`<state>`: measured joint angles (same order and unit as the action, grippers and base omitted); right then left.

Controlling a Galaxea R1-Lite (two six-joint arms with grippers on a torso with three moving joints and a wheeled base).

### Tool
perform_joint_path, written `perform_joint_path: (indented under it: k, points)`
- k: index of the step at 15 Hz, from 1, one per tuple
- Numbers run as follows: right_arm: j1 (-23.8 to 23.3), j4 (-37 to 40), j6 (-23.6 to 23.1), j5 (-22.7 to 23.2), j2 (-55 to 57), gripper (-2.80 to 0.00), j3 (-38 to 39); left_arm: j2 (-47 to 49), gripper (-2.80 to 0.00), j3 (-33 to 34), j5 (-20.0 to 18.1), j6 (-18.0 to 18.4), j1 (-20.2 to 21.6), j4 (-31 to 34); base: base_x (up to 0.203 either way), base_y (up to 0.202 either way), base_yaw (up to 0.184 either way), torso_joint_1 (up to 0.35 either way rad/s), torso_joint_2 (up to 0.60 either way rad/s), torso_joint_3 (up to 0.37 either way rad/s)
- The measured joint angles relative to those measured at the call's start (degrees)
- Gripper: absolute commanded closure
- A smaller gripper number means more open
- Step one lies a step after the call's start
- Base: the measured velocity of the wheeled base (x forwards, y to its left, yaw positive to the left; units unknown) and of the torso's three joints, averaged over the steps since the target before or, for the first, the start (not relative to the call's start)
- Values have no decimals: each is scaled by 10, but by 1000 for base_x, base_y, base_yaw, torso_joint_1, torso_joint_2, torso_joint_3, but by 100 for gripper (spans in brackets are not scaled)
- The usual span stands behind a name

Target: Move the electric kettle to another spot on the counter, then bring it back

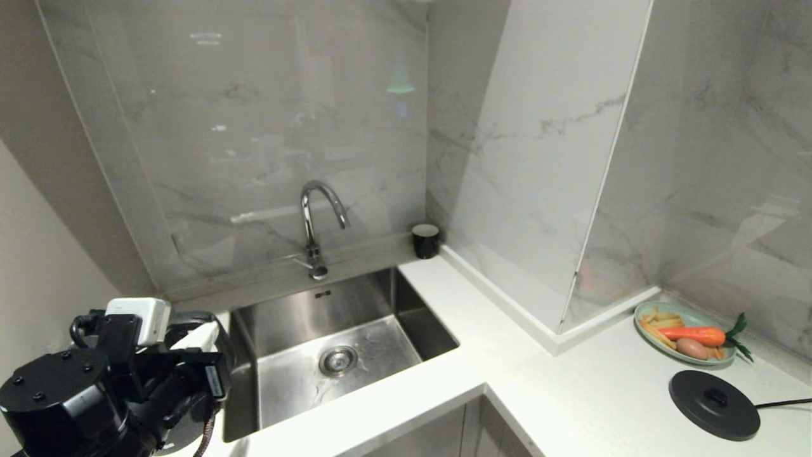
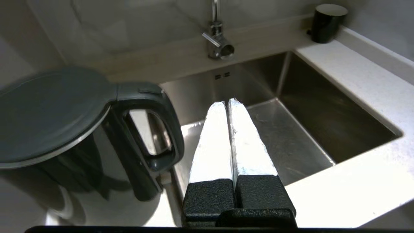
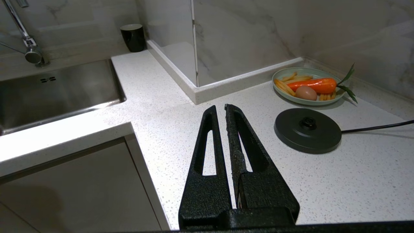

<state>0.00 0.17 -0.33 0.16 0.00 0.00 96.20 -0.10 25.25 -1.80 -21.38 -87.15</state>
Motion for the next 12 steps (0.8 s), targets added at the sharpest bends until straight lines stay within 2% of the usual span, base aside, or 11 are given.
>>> perform_joint_path:
  k: [8, 10, 12]
  points:
    - [0, 0, 0, 0, 0, 0, 0, -38, 0, 0, 1, 9, -15, 0, 0, 0, 0, 0, 0, 0]
    - [0, 0, 0, 0, 0, 0, 0, -79, 0, 0, 1, 22, -32, 0, 0, 0, 0, 0, 0, 0]
    - [0, 0, 0, 0, 0, 0, 0, -140, 0, -1, 2, 63, -49, 8, 0, 0, 0, 0, 0, 0]
